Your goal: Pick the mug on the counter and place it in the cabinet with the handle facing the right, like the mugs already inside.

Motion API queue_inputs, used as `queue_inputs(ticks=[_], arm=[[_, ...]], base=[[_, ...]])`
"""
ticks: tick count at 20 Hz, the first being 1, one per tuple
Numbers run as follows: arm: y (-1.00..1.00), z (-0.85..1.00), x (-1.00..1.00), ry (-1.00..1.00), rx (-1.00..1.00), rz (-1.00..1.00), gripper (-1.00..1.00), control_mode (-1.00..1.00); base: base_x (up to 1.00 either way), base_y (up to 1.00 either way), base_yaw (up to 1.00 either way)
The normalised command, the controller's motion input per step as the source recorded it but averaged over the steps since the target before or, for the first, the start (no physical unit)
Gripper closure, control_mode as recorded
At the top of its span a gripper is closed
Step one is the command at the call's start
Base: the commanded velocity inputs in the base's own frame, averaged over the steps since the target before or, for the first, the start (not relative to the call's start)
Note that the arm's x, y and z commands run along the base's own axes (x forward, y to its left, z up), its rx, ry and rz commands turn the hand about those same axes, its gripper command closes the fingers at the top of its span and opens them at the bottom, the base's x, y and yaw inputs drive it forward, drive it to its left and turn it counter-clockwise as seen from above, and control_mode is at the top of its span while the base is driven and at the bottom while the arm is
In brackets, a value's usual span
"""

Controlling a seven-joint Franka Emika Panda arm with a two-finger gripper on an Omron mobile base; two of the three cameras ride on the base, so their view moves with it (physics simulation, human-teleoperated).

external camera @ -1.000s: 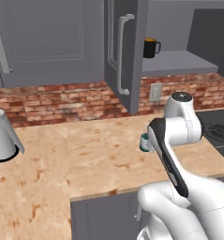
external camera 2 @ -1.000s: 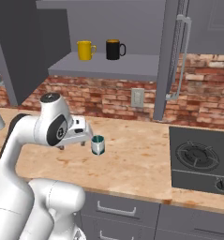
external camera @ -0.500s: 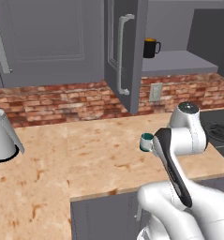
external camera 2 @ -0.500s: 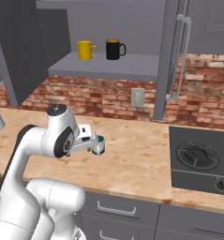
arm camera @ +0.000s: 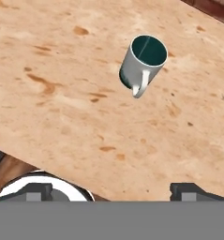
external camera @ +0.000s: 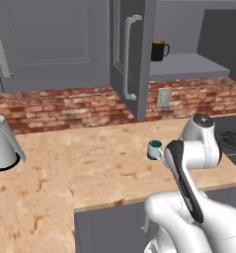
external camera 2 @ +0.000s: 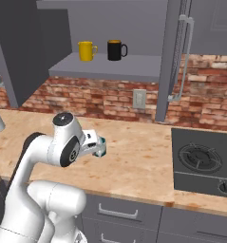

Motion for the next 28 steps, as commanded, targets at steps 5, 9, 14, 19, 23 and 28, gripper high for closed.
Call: queue_inputs(ticks=[5, 9, 14, 19, 23, 28], arm=[[-0.04, 0.00, 0.31, 0.00, 0.06, 0.00, -1.00, -1.00], [-0.08, 0.00, 0.34, 0.00, 0.12, 0.00, -1.00, -1.00], [-0.01, -0.06, 0.29, 0.00, 0.07, 0.00, -1.00, -1.00], [0.00, -0.20, 0.25, 0.00, 0.00, 0.00, -1.00, -1.00], [0.00, -0.31, 0.18, 0.00, 0.00, 0.00, -1.00, -1.00], [0.00, -0.24, 0.21, 0.00, 0.00, 0.00, -1.00, -1.00]], base=[[0.00, 0.00, 0.00], [0.00, 0.00, 0.00], [0.00, 0.00, 0.00], [0.00, 0.00, 0.00], [0.00, 0.00, 0.00], [0.00, 0.00, 0.00]])
